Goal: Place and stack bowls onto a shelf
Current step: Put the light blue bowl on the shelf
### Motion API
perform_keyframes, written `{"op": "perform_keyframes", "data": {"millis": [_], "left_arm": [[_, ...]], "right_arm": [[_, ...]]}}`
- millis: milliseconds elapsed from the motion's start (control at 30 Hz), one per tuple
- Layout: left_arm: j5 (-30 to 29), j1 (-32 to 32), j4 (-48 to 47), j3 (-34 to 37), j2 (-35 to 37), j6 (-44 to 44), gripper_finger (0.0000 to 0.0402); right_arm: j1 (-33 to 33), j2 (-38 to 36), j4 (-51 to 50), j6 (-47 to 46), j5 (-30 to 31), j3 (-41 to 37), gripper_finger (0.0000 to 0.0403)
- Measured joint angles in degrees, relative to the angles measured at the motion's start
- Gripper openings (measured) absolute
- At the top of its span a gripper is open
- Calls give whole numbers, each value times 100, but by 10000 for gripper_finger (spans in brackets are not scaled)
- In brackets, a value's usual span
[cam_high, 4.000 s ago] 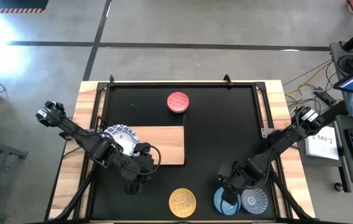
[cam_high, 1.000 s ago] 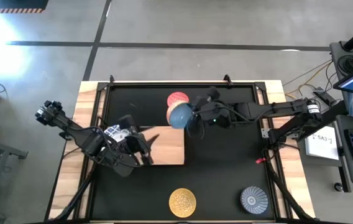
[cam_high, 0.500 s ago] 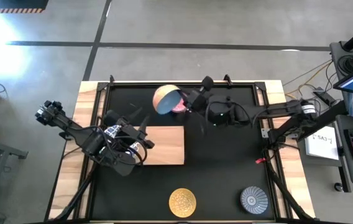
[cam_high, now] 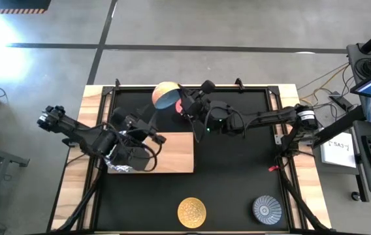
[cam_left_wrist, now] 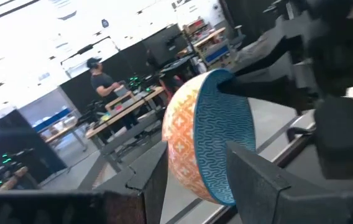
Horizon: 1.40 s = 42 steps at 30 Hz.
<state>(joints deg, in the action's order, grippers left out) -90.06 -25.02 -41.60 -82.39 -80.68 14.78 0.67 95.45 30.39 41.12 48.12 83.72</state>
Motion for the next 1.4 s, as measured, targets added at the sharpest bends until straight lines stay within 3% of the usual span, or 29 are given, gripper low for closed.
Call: {"op": "perform_keyframes", "data": {"millis": [300, 567, 933, 1033, 1200, 1400], "left_arm": [[-7, 588, -42, 7, -22, -131, 139], [15, 870, -36, 2, -22, -35, 128], [-269, 901, -2, -2, -39, 198, 28], [-286, 908, -18, -4, -71, 210, 24], [-233, 988, -101, -4, -136, 187, 10], [254, 1020, -120, 13, -203, 180, 3]], "right_arm": [[-23, 47, -8, -430, -422, 228, 13], [-29, 47, -132, -871, -443, 225, 13], [-11, 40, -434, -1592, -453, 225, 15], [-6, 35, -442, -1665, -452, 225, 17], [-4, 34, -538, -1792, -465, 214, 49], [10, 25, -661, -1749, -753, 203, 108]]}}
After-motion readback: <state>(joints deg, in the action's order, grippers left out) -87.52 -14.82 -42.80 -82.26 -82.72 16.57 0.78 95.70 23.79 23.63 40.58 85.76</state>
